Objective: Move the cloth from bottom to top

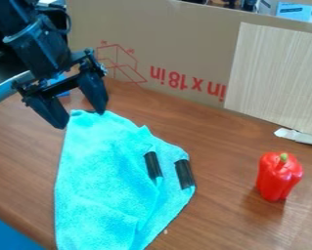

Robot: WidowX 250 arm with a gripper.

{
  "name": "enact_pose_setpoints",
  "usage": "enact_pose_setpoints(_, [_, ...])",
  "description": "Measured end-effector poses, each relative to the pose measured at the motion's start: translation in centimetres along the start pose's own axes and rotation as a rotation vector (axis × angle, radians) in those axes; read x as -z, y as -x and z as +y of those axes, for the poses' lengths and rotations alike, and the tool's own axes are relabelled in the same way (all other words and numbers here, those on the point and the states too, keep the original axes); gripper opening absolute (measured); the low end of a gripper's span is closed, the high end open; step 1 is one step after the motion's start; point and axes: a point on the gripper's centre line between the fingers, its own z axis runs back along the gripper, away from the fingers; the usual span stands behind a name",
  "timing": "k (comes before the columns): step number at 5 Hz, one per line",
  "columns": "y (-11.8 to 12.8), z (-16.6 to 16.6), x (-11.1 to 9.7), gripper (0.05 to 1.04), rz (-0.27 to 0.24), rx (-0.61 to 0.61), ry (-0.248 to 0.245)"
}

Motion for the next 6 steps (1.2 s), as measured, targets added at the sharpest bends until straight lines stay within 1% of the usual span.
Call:
enact_pose_setpoints(1, [0.2, 0.3, 0.6, 1.0, 0.019, -0.012, -0.003])
enact_pose_setpoints(3, [-0.7, 0.9, 3.2, 1.0, -0.039, -0.004, -0.066])
enact_pose_setpoints(4, [-1.4, 1.2, 4.6, 1.0, -0.087, 0.024, -0.122])
enact_pose_setpoints(5, [-1.2, 1.8, 5.8, 1.0, -0.235, 0.121, -0.19])
enact_pose_setpoints(6, [-0.9, 2.2, 5.8, 1.0, -0.297, 0.165, -0.198])
